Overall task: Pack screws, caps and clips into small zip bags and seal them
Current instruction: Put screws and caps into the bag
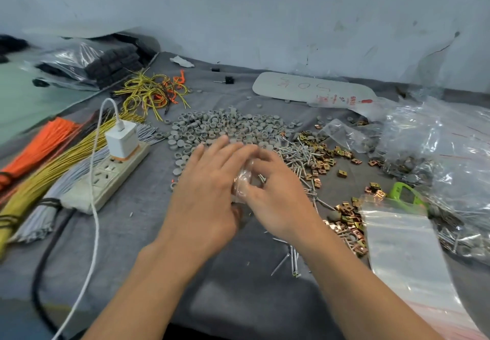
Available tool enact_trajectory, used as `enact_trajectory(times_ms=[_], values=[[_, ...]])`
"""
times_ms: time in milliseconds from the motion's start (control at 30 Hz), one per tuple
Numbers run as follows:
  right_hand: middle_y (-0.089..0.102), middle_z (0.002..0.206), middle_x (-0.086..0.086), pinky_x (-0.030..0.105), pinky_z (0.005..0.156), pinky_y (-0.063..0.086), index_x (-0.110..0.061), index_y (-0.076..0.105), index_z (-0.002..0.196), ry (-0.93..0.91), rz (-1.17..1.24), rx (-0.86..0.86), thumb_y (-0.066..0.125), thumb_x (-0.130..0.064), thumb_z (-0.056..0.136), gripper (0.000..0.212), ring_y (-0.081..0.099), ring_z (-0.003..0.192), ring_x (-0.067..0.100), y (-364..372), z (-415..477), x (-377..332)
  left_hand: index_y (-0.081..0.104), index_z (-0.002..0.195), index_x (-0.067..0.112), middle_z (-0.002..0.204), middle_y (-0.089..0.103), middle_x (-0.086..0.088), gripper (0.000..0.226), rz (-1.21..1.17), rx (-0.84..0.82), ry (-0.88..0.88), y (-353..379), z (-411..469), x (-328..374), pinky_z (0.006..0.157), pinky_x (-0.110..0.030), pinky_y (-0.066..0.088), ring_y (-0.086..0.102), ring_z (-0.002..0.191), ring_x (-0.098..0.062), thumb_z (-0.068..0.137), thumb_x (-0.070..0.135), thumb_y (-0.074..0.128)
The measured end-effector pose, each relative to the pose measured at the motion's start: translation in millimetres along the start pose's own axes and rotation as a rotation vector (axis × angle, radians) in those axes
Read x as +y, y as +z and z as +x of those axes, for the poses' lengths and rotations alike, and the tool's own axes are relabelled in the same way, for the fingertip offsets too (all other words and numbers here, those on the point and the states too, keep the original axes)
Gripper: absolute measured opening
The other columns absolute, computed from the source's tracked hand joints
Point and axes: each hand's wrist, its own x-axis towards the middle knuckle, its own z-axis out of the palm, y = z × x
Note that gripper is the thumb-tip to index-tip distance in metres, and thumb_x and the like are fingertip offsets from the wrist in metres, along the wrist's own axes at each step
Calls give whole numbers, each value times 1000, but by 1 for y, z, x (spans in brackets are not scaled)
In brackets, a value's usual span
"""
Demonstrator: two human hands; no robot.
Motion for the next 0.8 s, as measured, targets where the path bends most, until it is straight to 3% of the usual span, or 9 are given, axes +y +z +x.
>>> enact_trajectory(times_ms=[133, 200, 267, 367, 467, 533, 633, 700, 800], values=[[51, 148, -16, 34, 116, 38, -30, 80, 111, -73, -12, -61, 86, -20, 79, 34, 50, 133, 3, 3, 4, -4, 63, 129, 32, 121, 63, 19, 70, -149, 59, -117, -12, -1, -22, 120, -39, 29, 53, 115, 0, 59, 32, 70], [44, 156, -17, 31, 119, 35, -32, 77, 121, -121, -70, -113, 91, -19, 72, 53, 45, 139, 2, 1, 4, -5, 59, 135, 34, 124, 55, 25, 78, -194, -28, -111, -18, -4, -31, 118, -42, 34, 44, 117, 7, 58, 39, 75], [38, 160, -21, 26, 121, 30, -34, 74, 125, -175, -156, -163, 95, -26, 68, 61, 39, 143, -1, -1, 4, -6, 49, 142, 39, 137, 49, 26, 88, -187, -148, -76, -21, -7, -38, 125, -36, 20, 35, 135, 5, 62, 36, 84], [32, 161, -28, 14, 116, 30, -40, 76, 120, -199, -215, -237, 94, -26, 68, 57, 37, 142, -7, -3, 2, -5, 54, 121, 43, 115, 60, 27, 68, -149, -158, -39, -17, -8, -44, 118, -18, 18, 50, 113, 6, 61, 35, 86], [60, 142, -24, 11, 104, 43, -38, 84, 93, -94, 166, -110, 83, 0, 74, 43, 53, 129, -10, -1, 5, -3, 57, 104, 41, 94, 57, 28, 57, -180, -71, -135, -19, -11, -51, 82, -6, 35, 51, 94, 1, 59, 38, 91], [78, 102, -20, 12, 78, 52, -30, 85, 80, 38, 247, 133, 74, 5, 79, 36, 69, 95, -9, -1, 10, 5, 55, 109, 45, 97, 54, 32, 60, -194, -3, -193, -22, -13, -56, 76, -6, 35, 50, 93, 1, 59, 41, 87], [75, 81, -19, 2, 64, 43, -30, 83, 88, 165, -232, 98, 75, -15, 87, 17, 63, 66, -9, 0, 13, 15, 57, 127, 46, 107, 51, 30, 75, -160, 22, -201, -27, -15, -61, 83, -8, 32, 48, 106, 0, 59, 34, 85], [73, 84, -13, 13, 73, 49, -30, 82, 96, 187, -414, -48, 78, -26, 87, 10, 65, 74, -1, 7, 9, 17, 61, 129, 39, 112, 49, 27, 74, -149, 26, -195, -28, -16, -61, 85, -2, 29, 45, 106, 2, 61, 27, 89], [72, 98, -2, 32, 86, 53, -29, 78, 104, 164, -551, -87, 75, -33, 90, 15, 64, 97, 21, 22, 7, 12, 63, 122, 34, 112, 47, 24, 66, -144, 38, -203, -28, -16, -59, 85, 1, 28, 43, 105, 2, 62, 24, 90]])
